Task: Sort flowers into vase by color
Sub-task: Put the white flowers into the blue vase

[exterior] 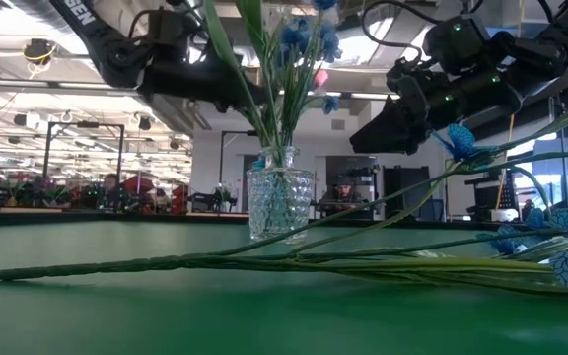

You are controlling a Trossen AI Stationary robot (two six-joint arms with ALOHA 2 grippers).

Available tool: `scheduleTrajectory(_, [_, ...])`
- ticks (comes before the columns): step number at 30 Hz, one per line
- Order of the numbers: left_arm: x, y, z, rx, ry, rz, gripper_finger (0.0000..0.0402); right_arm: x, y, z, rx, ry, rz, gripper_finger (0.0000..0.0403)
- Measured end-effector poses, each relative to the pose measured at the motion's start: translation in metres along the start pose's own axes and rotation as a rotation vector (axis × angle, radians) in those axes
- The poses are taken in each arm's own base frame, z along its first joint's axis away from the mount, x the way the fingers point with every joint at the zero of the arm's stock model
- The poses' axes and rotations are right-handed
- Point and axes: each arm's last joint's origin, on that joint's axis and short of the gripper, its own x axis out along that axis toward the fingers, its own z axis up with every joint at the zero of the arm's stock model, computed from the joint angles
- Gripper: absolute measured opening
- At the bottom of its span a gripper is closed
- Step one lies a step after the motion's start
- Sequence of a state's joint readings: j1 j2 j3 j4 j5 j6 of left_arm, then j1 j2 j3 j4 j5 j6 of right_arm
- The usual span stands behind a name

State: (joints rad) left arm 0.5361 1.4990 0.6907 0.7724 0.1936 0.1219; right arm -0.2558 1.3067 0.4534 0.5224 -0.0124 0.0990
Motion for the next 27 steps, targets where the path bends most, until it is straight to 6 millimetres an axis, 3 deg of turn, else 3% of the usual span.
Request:
scheduleTrajectory(5, [-0.005,0.002,-0.011,-0.014,0.034,0.030,0.0000,0.000,0.000,0.000,0.001,0.000,0.000,0.0204])
scheduleTrajectory(21, [-0.007,0.002,-0.018,-0.057,0.088,0.029,0.0000,0.000,0.000,0.000,0.001,-0.004,0.000,0.0204])
scheduleTrajectory(27, [-0.016,-0.001,-0.033,-0.072,0.108,0.067,0.0000,0.000,0.000,0.000,0.001,-0.004,0.001,0.0204])
